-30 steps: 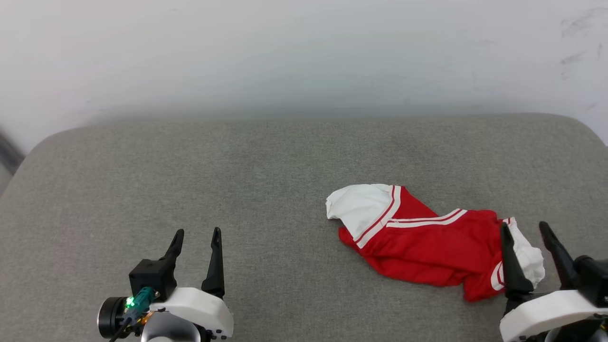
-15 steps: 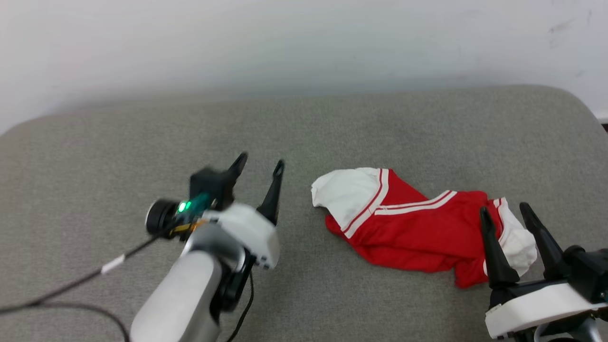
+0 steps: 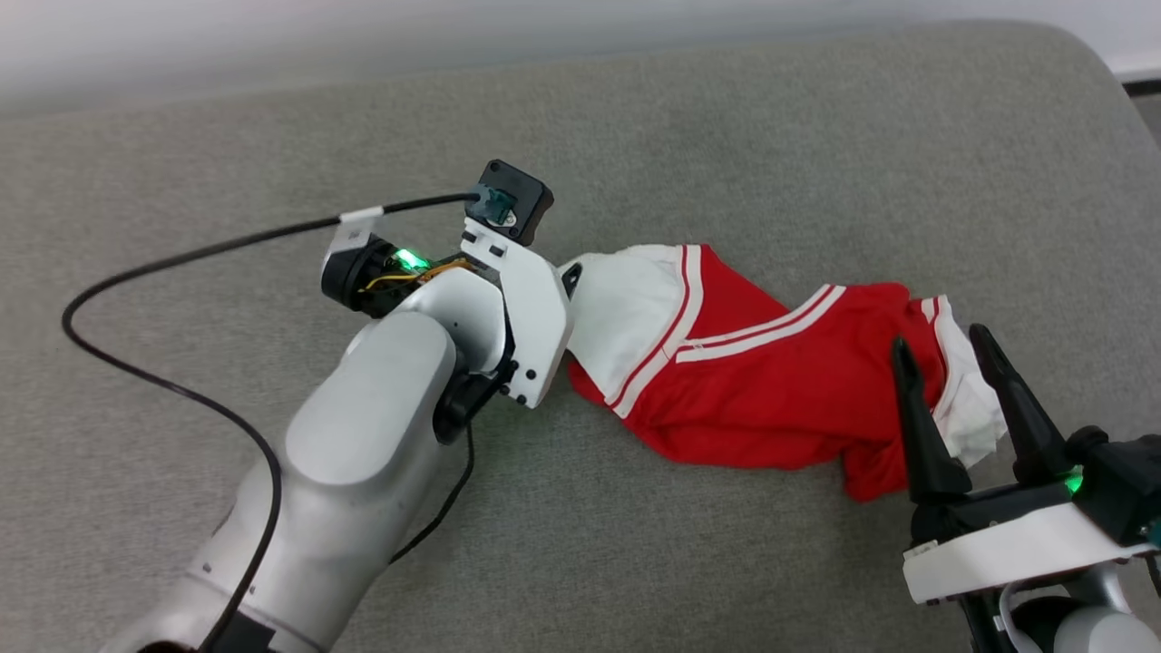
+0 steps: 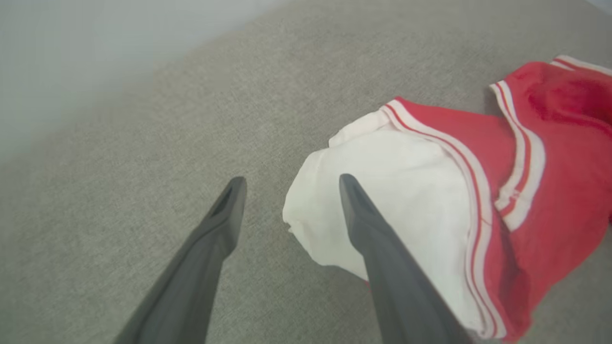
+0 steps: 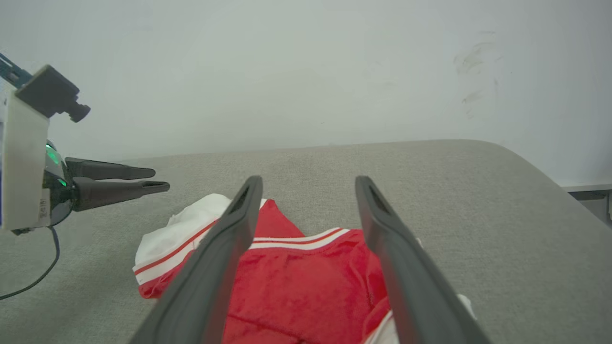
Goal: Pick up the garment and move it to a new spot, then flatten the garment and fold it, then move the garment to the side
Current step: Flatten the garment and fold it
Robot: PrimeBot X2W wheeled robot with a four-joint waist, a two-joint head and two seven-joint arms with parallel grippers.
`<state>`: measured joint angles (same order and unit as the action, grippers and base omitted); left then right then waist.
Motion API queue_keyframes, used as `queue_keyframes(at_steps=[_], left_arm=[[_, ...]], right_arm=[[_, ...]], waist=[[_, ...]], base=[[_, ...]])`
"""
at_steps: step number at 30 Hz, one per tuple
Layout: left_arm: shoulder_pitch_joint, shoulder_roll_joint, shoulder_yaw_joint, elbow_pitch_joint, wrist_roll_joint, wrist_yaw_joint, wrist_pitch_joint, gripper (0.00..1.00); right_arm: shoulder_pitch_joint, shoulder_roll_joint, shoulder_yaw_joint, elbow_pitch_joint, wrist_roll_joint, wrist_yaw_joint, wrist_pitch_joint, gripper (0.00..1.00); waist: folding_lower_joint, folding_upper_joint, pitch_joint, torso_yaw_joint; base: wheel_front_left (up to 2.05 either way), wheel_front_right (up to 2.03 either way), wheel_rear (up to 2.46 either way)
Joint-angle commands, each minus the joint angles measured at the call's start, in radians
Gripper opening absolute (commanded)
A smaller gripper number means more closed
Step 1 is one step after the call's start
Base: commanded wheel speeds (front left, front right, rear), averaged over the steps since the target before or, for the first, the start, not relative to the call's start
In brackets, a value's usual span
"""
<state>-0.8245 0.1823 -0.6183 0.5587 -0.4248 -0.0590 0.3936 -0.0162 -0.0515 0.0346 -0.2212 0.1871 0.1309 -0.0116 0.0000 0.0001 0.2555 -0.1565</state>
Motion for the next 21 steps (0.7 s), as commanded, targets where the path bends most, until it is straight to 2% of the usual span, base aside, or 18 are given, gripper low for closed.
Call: queue_keyframes(at_steps=[1,10,12,13,15,21], left_arm=[[-0.016,0.001,-0.006,0.015,0.001,-0.006,0.009,1.0],[-0.057,-0.02,-0.101,0.263,-0.024,-0.062,0.196,1.0],[-0.051,-0.027,-0.127,0.294,-0.039,-0.071,0.233,0.36],[-0.051,-0.031,-0.137,0.305,-0.047,-0.072,0.242,0.0],[-0.053,-0.035,-0.152,0.315,-0.062,-0.074,0.242,0.0],[-0.1,-0.017,-0.143,0.274,-0.072,-0.071,0.088,0.0]], right_arm=[[-0.015,0.002,0.002,0.002,0.004,0.0,-0.007,1.0],[-0.047,0.002,0.019,0.057,0.023,0.0,-0.039,1.0],[-0.05,0.002,0.019,0.068,0.026,0.0,-0.045,1.0],[-0.051,0.002,0.02,0.072,0.026,0.0,-0.046,1.0],[-0.053,0.002,0.019,0.08,0.029,0.0,-0.048,1.0],[-0.05,0.002,-0.003,0.091,0.035,0.0,-0.039,1.0]], waist=[[0.0,-0.0001,0.032,-0.025],[0.0,-0.0001,0.069,-0.053],[0.0,-0.0001,0.068,-0.054],[0.0,-0.0001,0.066,-0.055],[0.0,-0.0001,0.059,-0.055],[0.0,-0.0001,0.031,-0.032]], base=[[0.0,0.0,0.0],[0.0,0.0,0.0],[0.0,0.0,0.0],[0.0,0.0,0.0],[0.0,0.0,0.0],[0.0,0.0,0.0]])
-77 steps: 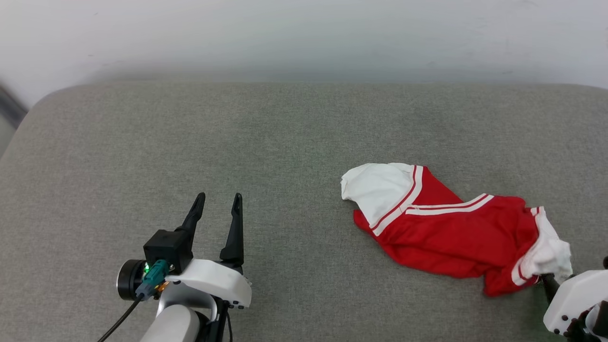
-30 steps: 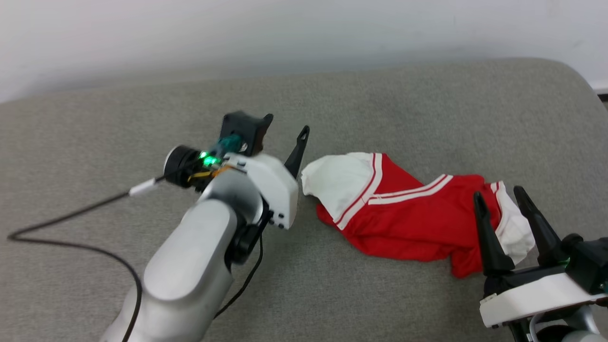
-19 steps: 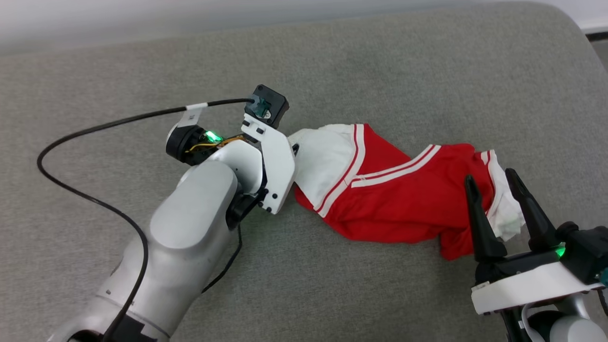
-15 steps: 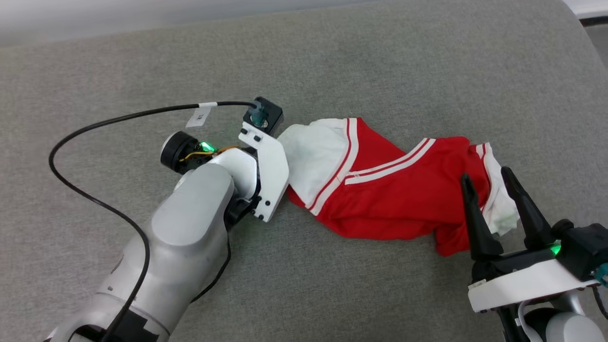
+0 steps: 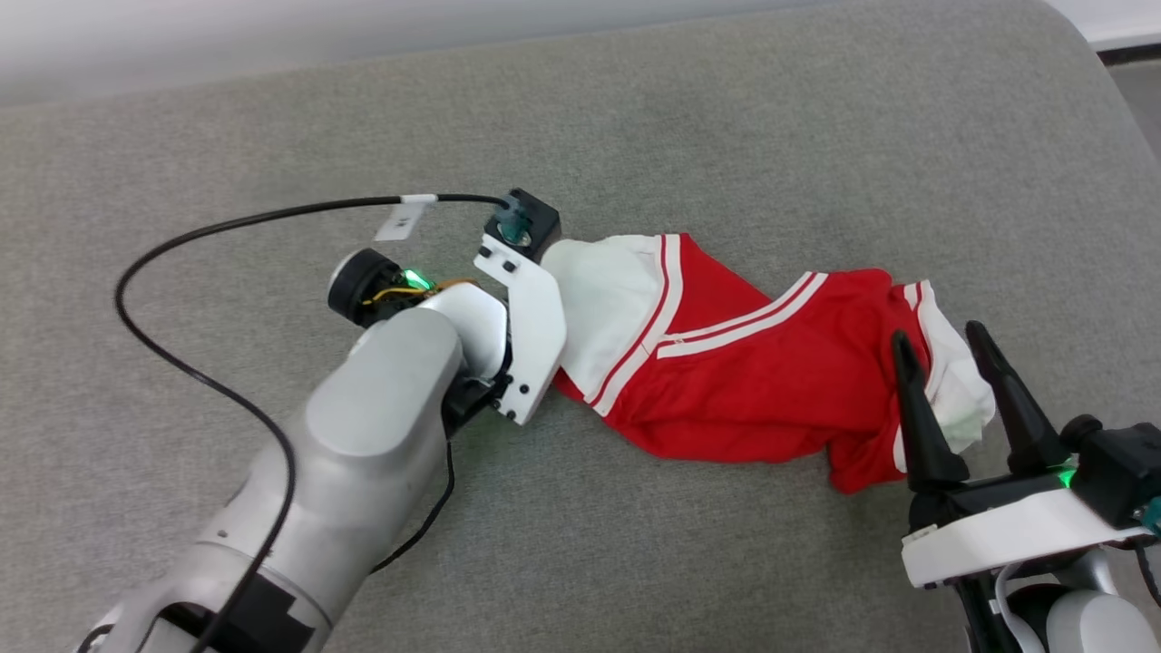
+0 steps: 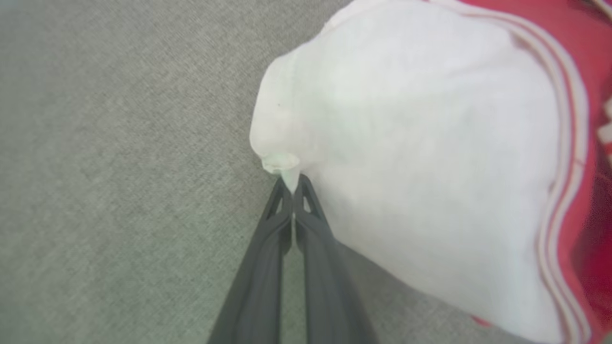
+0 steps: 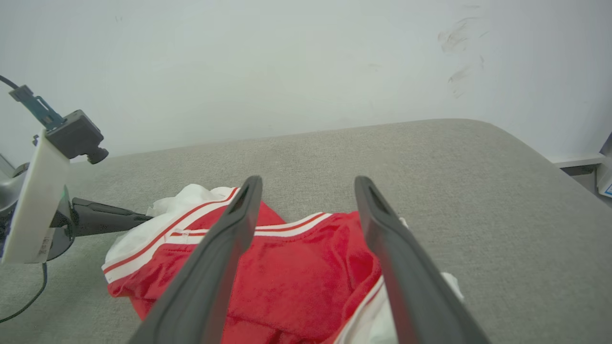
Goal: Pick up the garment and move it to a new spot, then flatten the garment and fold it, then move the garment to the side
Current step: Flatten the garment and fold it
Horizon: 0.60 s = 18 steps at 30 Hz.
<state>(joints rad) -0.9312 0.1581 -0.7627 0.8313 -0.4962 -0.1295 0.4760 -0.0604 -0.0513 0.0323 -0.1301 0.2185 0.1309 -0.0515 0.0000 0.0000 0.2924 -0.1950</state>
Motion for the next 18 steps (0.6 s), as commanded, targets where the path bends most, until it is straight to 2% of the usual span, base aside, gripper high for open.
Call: queue_keyframes(at_steps=[1,5,10,14,18], left_arm=[[0.007,0.015,0.008,-0.009,-0.003,-0.001,-0.023,0.0],[0.038,0.063,0.044,-0.073,-0.014,0.019,-0.121,0.0],[0.133,0.161,0.096,-0.22,-0.034,0.073,-0.184,0.0],[0.255,0.239,0.144,-0.386,-0.064,0.14,-0.194,0.0],[0.423,0.317,0.207,-0.547,-0.111,0.234,-0.185,0.0]], right_arm=[[-0.001,0.002,-0.006,0.0,0.005,0.0,0.004,1.0],[0.017,0.002,-0.027,-0.003,0.007,0.0,0.013,1.0],[0.044,0.002,-0.047,-0.009,0.008,0.0,0.024,1.0],[0.061,0.002,-0.06,-0.018,0.008,0.0,0.038,1.0],[0.073,0.002,-0.066,-0.029,0.004,0.0,0.053,1.0]], waist=[[0.0,0.0,-0.014,0.014],[0.0,0.0,-0.048,0.048],[0.0,0.0,-0.093,0.102],[0.0,0.0,-0.121,0.139],[0.0,0.0,-0.139,0.162]], base=[[0.0,0.0,0.0],[0.0,0.0,0.0],[0.0,0.0,0.0],[0.0,0.0,0.0],[0.0,0.0,0.0]])
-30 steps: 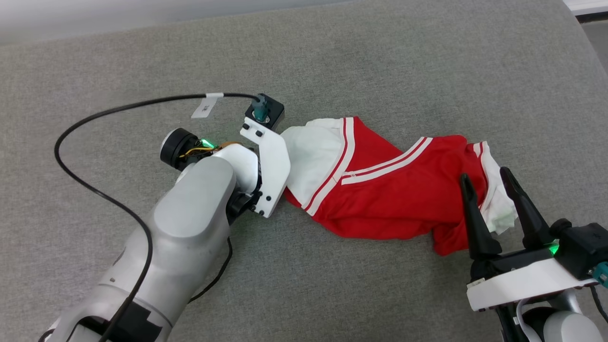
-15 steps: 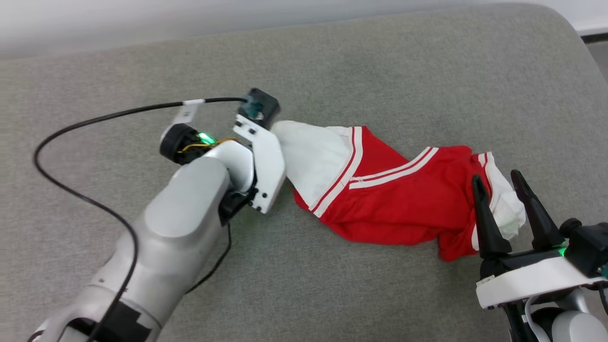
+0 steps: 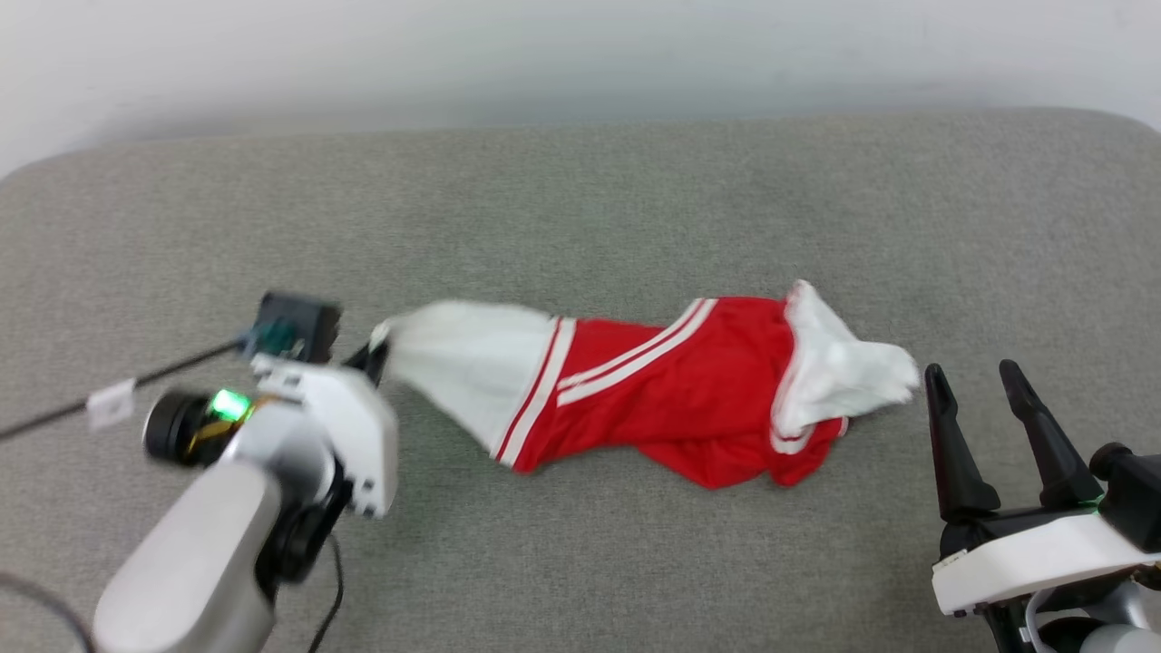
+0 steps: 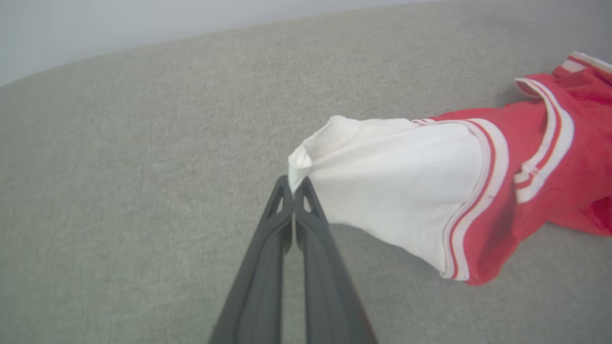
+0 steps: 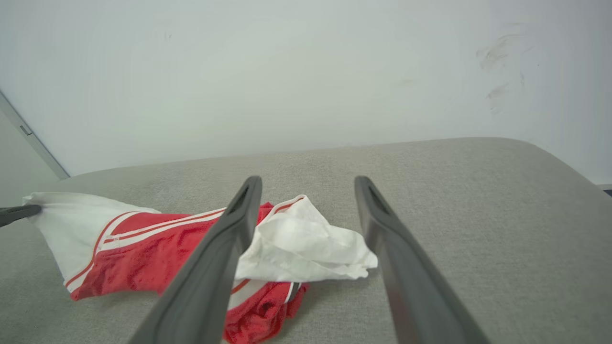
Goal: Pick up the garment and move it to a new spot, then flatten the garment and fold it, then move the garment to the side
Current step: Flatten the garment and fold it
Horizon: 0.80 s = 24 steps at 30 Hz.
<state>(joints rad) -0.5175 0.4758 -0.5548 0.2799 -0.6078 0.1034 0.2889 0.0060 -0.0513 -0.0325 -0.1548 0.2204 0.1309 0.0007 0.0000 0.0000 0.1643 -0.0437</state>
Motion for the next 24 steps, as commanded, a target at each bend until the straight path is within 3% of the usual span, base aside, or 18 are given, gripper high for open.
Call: queue_keyframes(at_steps=[1,5,10,11,12,13,24], left_arm=[[0.059,0.015,0.015,-0.029,-0.018,0.026,0.006,0.0],[0.254,0.046,0.065,-0.121,-0.083,0.107,0.004,0.0],[0.384,0.023,0.083,-0.146,-0.13,0.144,-0.034,0.0],[0.392,0.014,0.084,-0.145,-0.135,0.145,-0.043,0.24],[0.398,0.009,0.084,-0.142,-0.132,0.147,-0.053,0.69],[0.398,0.006,0.082,-0.14,-0.123,0.15,-0.066,1.0],[0.343,-0.041,0.098,-0.189,0.014,0.177,-0.383,1.0]], right_arm=[[0.012,0.002,-0.002,-0.006,0.002,0.0,0.005,1.0],[0.023,0.002,-0.013,-0.018,0.0,0.0,0.016,1.0],[0.03,0.002,-0.022,-0.027,-0.005,0.0,0.036,1.0],[0.031,0.002,-0.023,-0.028,-0.005,0.0,0.041,1.0],[0.032,0.002,-0.022,-0.028,-0.007,0.0,0.043,1.0],[0.035,0.002,-0.022,-0.029,-0.007,0.0,0.049,1.0],[0.059,0.002,-0.041,-0.033,-0.018,0.0,0.108,1.0]], waist=[[0.0,0.0,-0.015,0.015],[0.0,0.0,-0.025,0.029],[0.0,0.0,-0.034,0.039],[0.0,0.0,-0.037,0.041],[0.0,0.0,-0.042,0.041],[0.0,0.0,-0.047,0.041],[0.0,0.0,-0.113,0.036]], base=[[0.0,0.0,0.0],[0.0,0.0,0.0],[0.0,0.0,0.0],[0.0,0.0,0.0],[0.0,0.0,0.0],[0.0,0.0,0.0],[0.0,0.0,0.0]])
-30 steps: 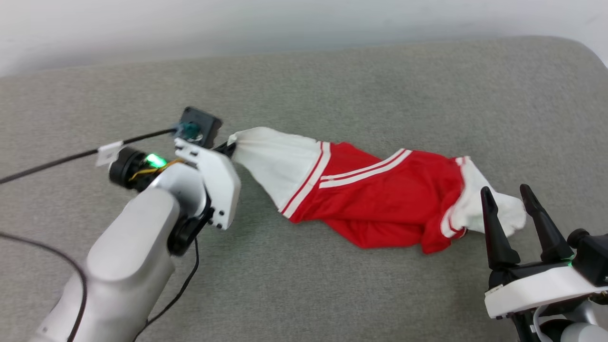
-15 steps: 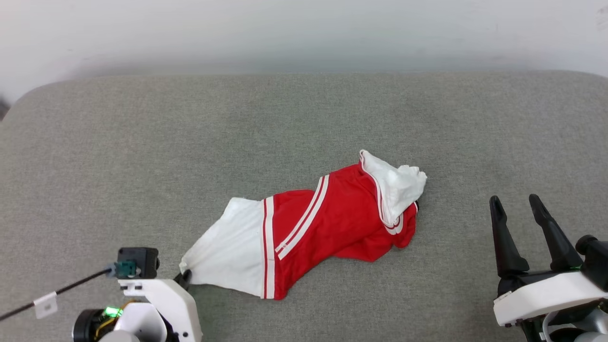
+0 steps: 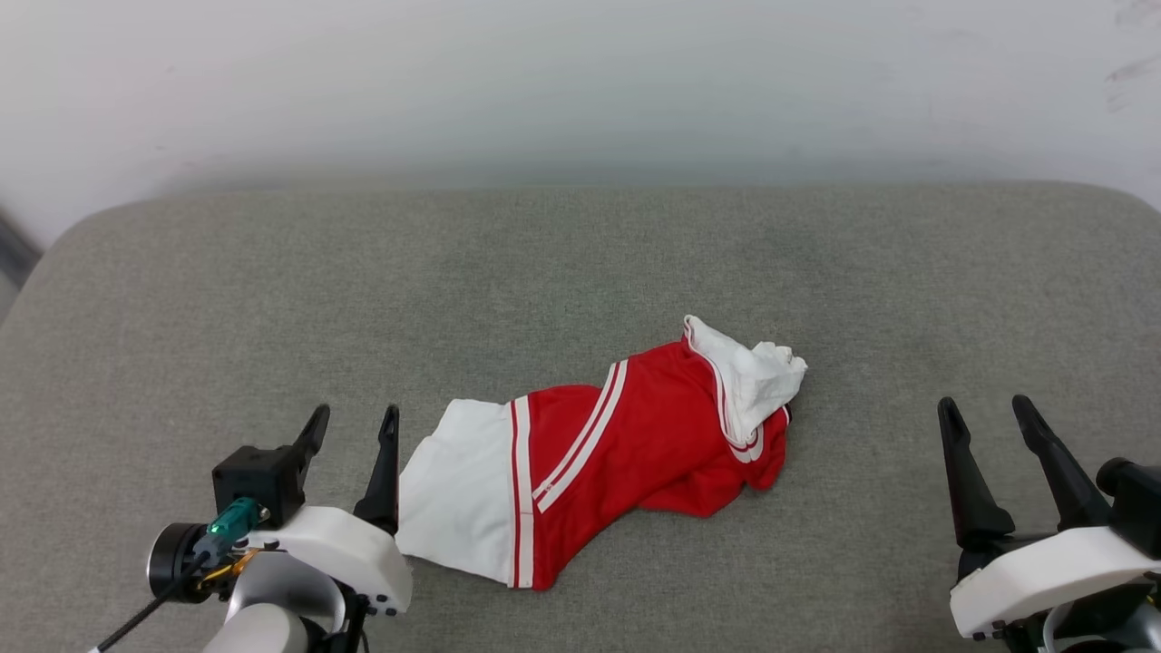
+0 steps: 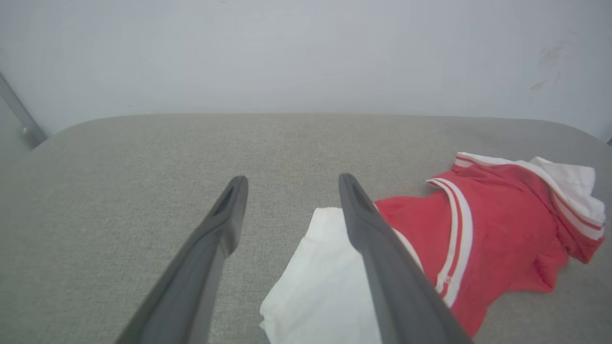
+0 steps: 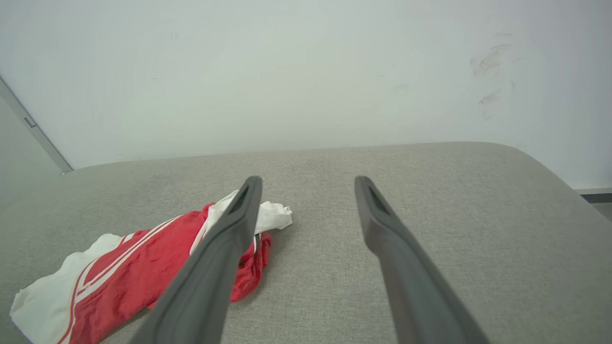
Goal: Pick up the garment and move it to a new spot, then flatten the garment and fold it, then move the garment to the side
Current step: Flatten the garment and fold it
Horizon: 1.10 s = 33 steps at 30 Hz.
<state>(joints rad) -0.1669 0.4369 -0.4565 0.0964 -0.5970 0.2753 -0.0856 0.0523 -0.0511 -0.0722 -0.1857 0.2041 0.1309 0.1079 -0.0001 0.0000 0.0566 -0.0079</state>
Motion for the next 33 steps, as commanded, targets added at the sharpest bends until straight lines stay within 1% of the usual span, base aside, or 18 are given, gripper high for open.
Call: queue_keyframes(at_steps=[1,4,6,11,12,13,14,15,16,17,21,22,23,27,28,31,32,33], left_arm=[[-0.007,-0.008,-0.001,-0.015,0.013,0.007,-0.034,1.0],[-0.006,-0.02,-0.005,-0.047,0.042,0.017,-0.093,1.0],[0.001,-0.024,-0.01,-0.068,0.056,0.024,-0.112,1.0],[0.014,-0.023,-0.019,-0.116,0.077,0.035,-0.125,1.0],[0.014,-0.023,-0.019,-0.116,0.077,0.035,-0.125,1.0],[0.011,-0.025,-0.027,-0.13,0.082,0.038,-0.117,1.0],[0.011,-0.025,-0.027,-0.13,0.082,0.038,-0.117,1.0],[0.004,-0.029,-0.037,-0.142,0.085,0.039,-0.112,1.0],[0.004,-0.029,-0.037,-0.142,0.085,0.039,-0.112,1.0],[-0.007,-0.034,-0.045,-0.145,0.087,0.032,-0.111,1.0],[-0.026,-0.054,-0.061,-0.132,0.084,0.019,-0.113,1.0],[-0.026,-0.054,-0.061,-0.132,0.084,0.019,-0.113,1.0],[-0.035,-0.061,-0.069,-0.124,0.084,0.014,-0.117,1.0],[-0.053,-0.076,-0.074,-0.107,0.081,0.004,-0.125,1.0],[-0.053,-0.076,-0.074,-0.107,0.081,0.004,-0.125,1.0],[-0.059,-0.083,-0.074,-0.095,0.078,0.0,-0.131,1.0],[-0.06,-0.084,-0.074,-0.091,0.077,0.0,-0.132,1.0],[-0.061,-0.085,-0.074,-0.087,0.077,-0.001,-0.134,1.0]], right_arm=[[0.015,0.002,-0.006,0.001,0.0,0.0,0.009,1.0],[0.018,0.002,-0.024,0.015,0.013,0.0,0.034,1.0],[0.011,0.002,-0.036,0.027,0.018,0.0,0.054,1.0],[-0.053,0.002,-0.057,0.102,0.032,0.0,0.159,1.0],[-0.053,0.002,-0.057,0.102,0.032,0.0,0.159,1.0],[-0.091,0.002,-0.048,0.137,0.032,0.0,0.226,1.0],[-0.091,0.002,-0.048,0.137,0.032,0.0,0.226,1.0],[-0.145,-0.004,-0.029,0.168,0.031,0.0,0.302,1.0],[-0.145,-0.004,-0.029,0.168,0.031,0.0,0.302,1.0],[-0.193,-0.028,0.004,0.201,0.039,0.0,0.38,1.0],[-0.295,-0.063,0.086,0.259,0.067,0.0,0.509,1.0],[-0.295,-0.063,0.086,0.259,0.067,0.0,0.509,1.0],[-0.343,-0.089,0.123,0.283,0.073,0.0,0.553,1.0],[-0.416,-0.125,0.2,0.337,0.092,0.0,0.635,1.0],[-0.416,-0.125,0.2,0.337,0.092,0.0,0.635,1.0],[-0.446,-0.151,0.23,0.375,0.09,0.0,0.682,1.0],[-0.449,-0.156,0.234,0.38,0.09,0.0,0.693,0.54],[-0.452,-0.16,0.235,0.381,0.089,0.0,0.698,0.18]], waist=[[0.0001,0.0,-0.011,0.002],[0.0001,0.0,-0.024,0.008],[0.0001,0.0,-0.028,0.012],[0.0001,0.0,-0.021,0.032],[0.0001,0.0,-0.021,0.032],[0.0001,0.0,-0.013,0.046],[0.0001,0.0,-0.013,0.046],[0.0001,0.0,0.001,0.066],[0.0001,0.0,0.001,0.066],[0.0001,0.0,0.016,0.086],[0.0001,0.0,0.045,0.127],[0.0001,0.0,0.045,0.127],[0.0001,0.0,0.059,0.144],[0.0001,0.0,0.083,0.17],[0.0001,0.0,0.083,0.17],[0.0001,0.0,0.092,0.176],[0.0001,0.0,0.093,0.176],[0.0001,0.0,0.096,0.176]], base=[[0.0,0.0,0.0],[0.0,0.0,0.0],[0.0,0.0,0.0],[0.0,0.0,0.0],[0.0,0.0,0.0],[0.0,0.0,0.0],[0.0,0.0,0.0],[0.0,0.0,0.0],[0.0,0.0,0.0],[0.0,0.0,0.0],[0.0,0.0,0.0],[0.0,0.0,0.0],[0.0,0.0,0.0],[0.0,0.0,0.0],[0.0,0.0,0.0],[0.0,0.0,0.0],[0.0,0.0,0.0],[0.0,0.0,0.0]])
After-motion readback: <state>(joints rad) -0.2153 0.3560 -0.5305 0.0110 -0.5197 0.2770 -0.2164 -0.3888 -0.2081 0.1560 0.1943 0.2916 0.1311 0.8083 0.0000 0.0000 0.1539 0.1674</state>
